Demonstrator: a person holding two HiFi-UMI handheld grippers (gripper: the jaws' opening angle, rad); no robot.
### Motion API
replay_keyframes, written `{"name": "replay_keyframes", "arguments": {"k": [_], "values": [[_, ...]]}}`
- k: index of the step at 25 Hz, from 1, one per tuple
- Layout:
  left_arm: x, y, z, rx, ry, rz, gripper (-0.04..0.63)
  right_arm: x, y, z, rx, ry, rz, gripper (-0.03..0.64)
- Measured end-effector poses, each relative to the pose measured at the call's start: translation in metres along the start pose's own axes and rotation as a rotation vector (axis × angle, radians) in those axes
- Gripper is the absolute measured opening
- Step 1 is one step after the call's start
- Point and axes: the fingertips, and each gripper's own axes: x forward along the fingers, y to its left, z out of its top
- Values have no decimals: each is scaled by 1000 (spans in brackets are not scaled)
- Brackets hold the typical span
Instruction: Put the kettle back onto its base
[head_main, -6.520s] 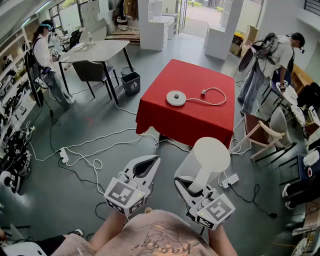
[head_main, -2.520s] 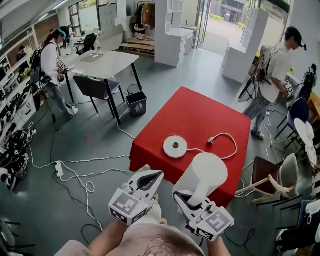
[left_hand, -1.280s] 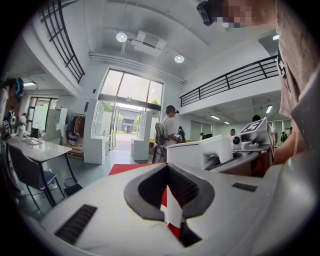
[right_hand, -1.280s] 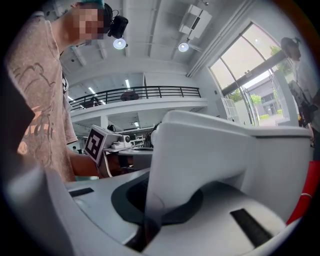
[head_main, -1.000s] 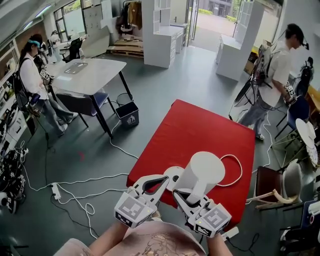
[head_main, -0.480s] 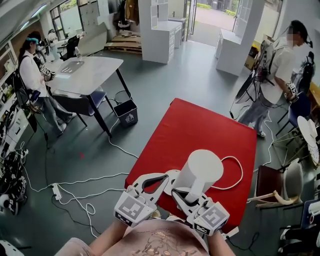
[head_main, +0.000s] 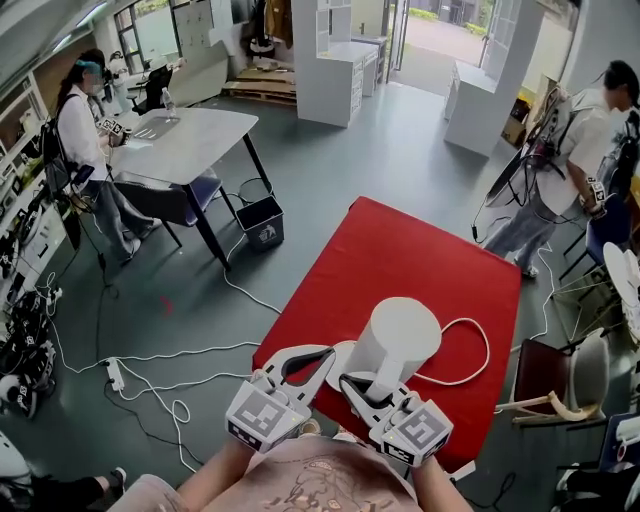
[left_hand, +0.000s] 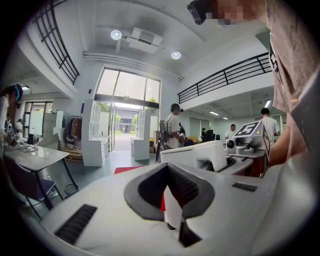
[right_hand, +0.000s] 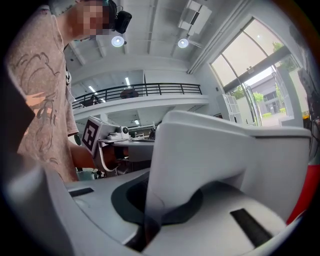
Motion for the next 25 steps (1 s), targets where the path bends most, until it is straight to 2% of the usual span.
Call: {"name": "replay_keyframes", "arguments": {"k": [14, 17, 22, 25], "values": [[-12, 8, -4, -4, 15, 61, -12, 36, 3, -38, -33, 43, 71, 5], [-11, 7, -5, -22, 14, 66, -12, 42, 2, -40, -40, 45, 79, 5], [-13, 9, -4, -2, 14, 66, -12, 48, 6, -40, -49, 47, 83, 5], [-14, 9, -3, -28, 16, 68, -12, 48, 8, -39, -49, 38, 81, 5]]}}
